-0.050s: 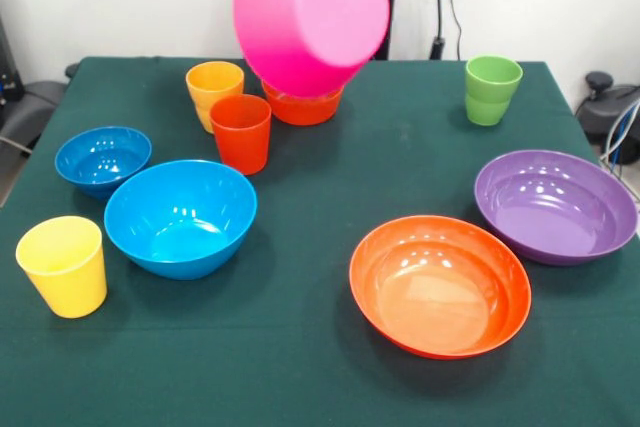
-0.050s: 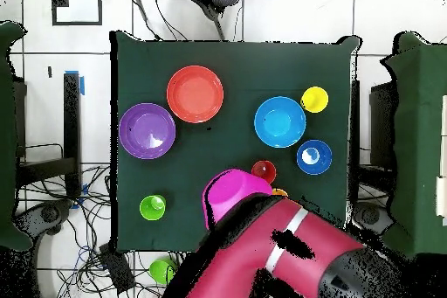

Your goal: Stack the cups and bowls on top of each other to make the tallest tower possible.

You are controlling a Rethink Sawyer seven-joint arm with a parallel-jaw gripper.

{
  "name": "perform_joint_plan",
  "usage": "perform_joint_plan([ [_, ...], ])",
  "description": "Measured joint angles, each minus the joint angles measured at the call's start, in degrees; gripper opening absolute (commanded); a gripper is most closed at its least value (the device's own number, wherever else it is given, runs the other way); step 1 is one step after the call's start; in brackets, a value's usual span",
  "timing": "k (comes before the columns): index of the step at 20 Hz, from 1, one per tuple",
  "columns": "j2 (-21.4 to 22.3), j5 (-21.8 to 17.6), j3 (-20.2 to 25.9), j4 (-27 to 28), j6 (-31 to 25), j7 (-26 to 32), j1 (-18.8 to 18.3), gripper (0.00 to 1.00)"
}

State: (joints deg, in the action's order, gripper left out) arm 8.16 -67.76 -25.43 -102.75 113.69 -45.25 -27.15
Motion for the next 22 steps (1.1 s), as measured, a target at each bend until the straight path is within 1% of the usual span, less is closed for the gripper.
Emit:
perform_joint_plan([
  [5, -3.12, -1.65, 0.09, 2.73, 0.88, 0.00, -2.61, 0.00],
  [8, -5.81, -2.89, 0.48, 4.97, 2.02, 0.00, -4.38, 0.00],
  [11, -7.50, -3.32, 0.87, 6.09, 2.90, 0.00, -5.30, 0.00],
  [17, -9.24, -3.34, 1.62, 6.72, 5.34, 0.00, -6.75, 0.00],
  [22, -9.51, -3.34, 2.25, 6.72, 7.88, 0.00, -7.79, 0.00],
])
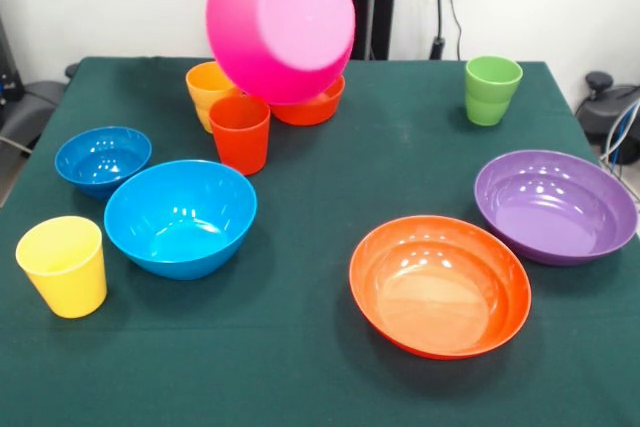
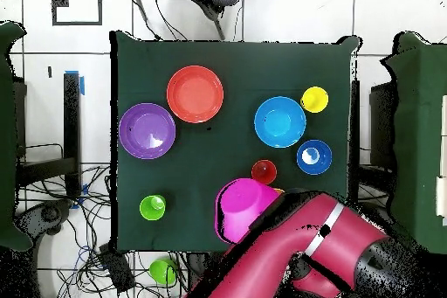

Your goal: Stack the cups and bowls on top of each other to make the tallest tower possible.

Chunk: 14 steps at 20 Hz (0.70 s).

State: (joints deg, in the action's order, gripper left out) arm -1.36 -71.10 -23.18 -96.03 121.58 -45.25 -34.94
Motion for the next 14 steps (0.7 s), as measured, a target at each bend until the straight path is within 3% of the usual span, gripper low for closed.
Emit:
perform_joint_plan([
  [14, -2.15, 0.01, 2.02, 1.13, 4.46, 0.00, -3.28, 0.00],
])
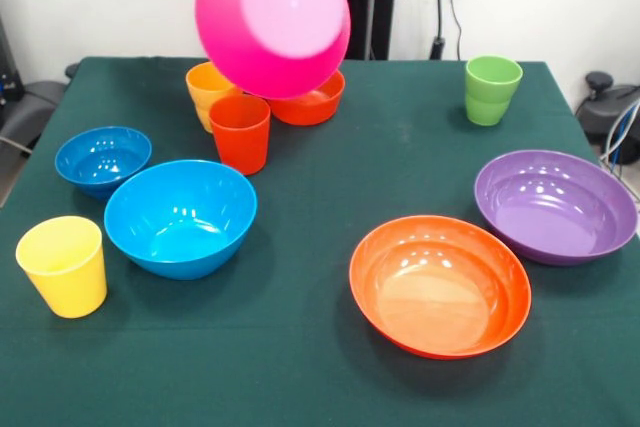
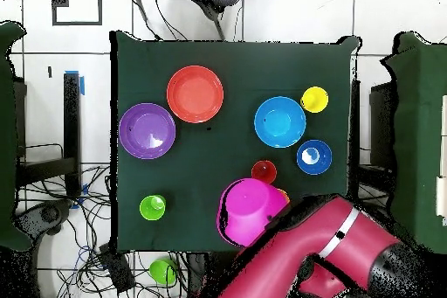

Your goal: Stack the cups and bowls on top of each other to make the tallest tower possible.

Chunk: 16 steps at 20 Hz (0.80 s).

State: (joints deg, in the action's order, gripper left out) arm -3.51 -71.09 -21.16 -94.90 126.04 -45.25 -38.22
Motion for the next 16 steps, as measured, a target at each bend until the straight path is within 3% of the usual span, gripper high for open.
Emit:
perform_joint_plan([
  [16, -6.97, -1.46, 0.26, 3.60, 0.76, 0.00, 2.09, 0.00],
])
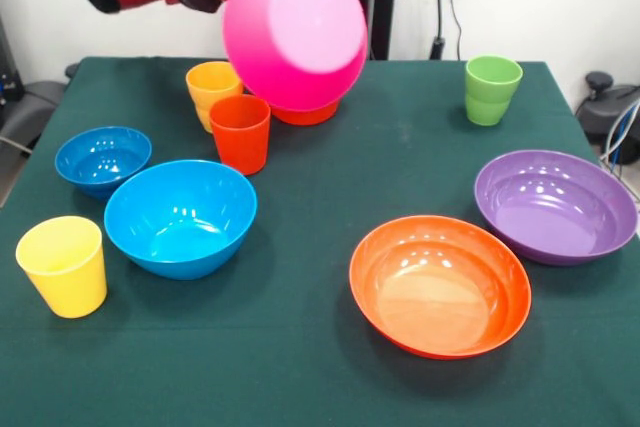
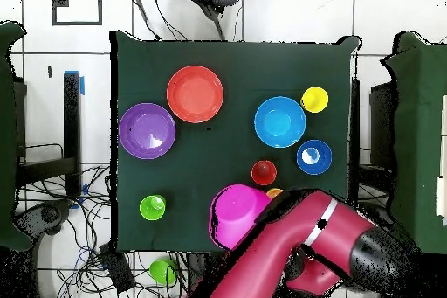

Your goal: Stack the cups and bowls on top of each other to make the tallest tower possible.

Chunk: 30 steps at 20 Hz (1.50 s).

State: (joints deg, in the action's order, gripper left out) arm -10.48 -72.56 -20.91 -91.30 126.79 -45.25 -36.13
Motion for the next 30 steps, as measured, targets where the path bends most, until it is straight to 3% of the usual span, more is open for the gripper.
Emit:
perform_joint_plan([
  [14, -2.69, 1.33, 0.59, 0.01, 7.25, 0.02, 2.67, 0.00],
  [30, -8.38, 17.00, 0.29, 0.14, 13.40, 4.70, 12.57, 0.00],
])
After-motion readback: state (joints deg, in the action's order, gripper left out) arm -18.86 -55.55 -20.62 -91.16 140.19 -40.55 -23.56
